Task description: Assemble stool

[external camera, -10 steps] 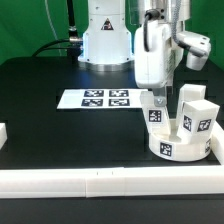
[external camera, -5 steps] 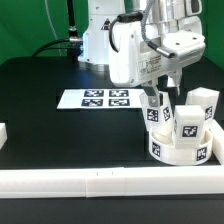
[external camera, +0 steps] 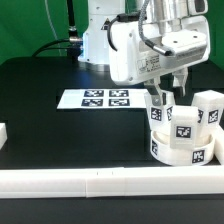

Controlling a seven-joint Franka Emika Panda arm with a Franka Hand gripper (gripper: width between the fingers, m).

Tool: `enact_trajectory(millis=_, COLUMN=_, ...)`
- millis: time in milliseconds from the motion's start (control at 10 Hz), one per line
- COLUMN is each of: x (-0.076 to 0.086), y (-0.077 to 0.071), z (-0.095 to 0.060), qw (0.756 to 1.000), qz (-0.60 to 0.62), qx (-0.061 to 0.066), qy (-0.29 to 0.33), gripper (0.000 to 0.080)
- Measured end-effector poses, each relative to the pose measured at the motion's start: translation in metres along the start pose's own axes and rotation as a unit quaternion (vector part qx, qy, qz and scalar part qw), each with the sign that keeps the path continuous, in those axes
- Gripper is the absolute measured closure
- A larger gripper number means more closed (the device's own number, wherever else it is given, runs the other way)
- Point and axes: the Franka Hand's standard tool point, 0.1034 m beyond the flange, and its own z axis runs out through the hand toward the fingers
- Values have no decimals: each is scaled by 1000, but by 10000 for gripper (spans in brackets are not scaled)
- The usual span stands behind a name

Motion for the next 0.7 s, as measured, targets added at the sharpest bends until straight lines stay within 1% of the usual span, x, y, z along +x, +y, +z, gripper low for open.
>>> enact_trajectory(millis=200, x=0, y=1, z=0, qw=1000, qz=22, qx=-2, qy=-8, gripper=463)
enact_trajectory(millis=400, x=0, y=2, z=1, qw=1000, qz=2, qx=-3, qy=-7, gripper=447)
enact_trajectory(millis=500, x=0, y=2, z=0, qw=1000, qz=-2, qx=-3, qy=-8, gripper=271)
enact_trajectory(millis=600, x=-2, y=-1, z=-6, qw=1000, qz=-15, qx=-1, qy=-13, gripper=183)
enact_trajectory(millis=700, x=-4, y=-2, z=-17, qw=1000, qz=-23, qx=-2, qy=-22, gripper=183)
